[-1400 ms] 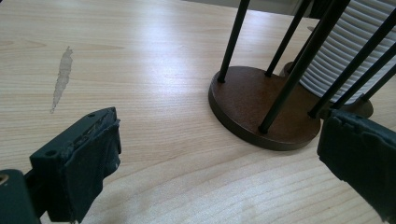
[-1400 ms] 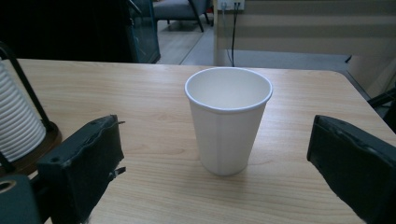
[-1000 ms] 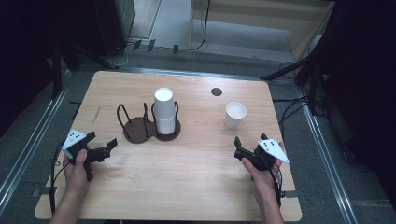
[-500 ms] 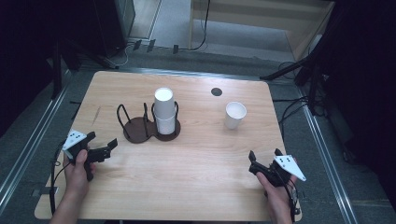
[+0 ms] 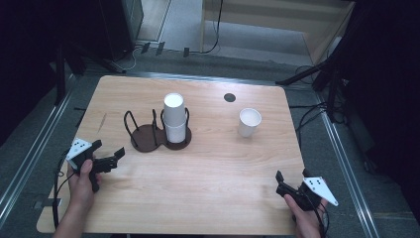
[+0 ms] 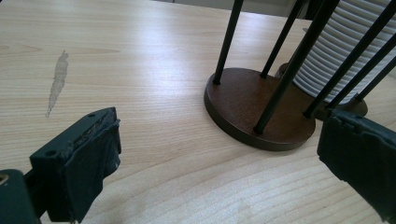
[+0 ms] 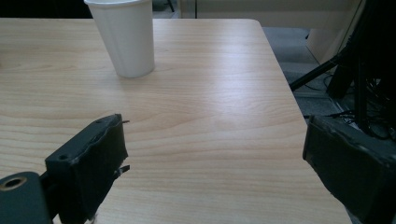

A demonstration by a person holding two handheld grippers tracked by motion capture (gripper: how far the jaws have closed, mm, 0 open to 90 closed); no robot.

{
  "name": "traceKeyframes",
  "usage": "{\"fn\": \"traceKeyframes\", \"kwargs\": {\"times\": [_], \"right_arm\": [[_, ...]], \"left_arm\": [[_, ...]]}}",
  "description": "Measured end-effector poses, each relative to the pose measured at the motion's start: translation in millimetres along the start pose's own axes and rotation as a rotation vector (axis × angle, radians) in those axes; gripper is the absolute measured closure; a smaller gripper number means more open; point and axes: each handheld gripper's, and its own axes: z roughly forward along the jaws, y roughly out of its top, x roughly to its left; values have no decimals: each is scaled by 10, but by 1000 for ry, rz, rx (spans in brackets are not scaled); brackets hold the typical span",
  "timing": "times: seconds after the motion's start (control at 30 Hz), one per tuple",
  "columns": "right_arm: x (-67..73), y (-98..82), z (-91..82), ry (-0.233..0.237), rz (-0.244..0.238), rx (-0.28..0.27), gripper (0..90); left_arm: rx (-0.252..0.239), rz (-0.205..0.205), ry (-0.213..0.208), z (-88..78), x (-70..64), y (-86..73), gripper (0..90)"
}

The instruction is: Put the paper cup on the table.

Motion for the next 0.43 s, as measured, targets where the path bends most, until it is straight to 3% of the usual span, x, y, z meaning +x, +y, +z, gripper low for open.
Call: {"fn": "traceKeyframes", "kwargs": {"times": [0.33, 0.43], "right_arm": [[-49, -68, -9, -15, 41, -12, 64], [-54, -62, -9, -36, 18, -8, 50]], "left_arm": [[-26, 15, 38, -21, -34, -14, 0], [-47, 3, 59, -40, -35, -22, 0]]}}
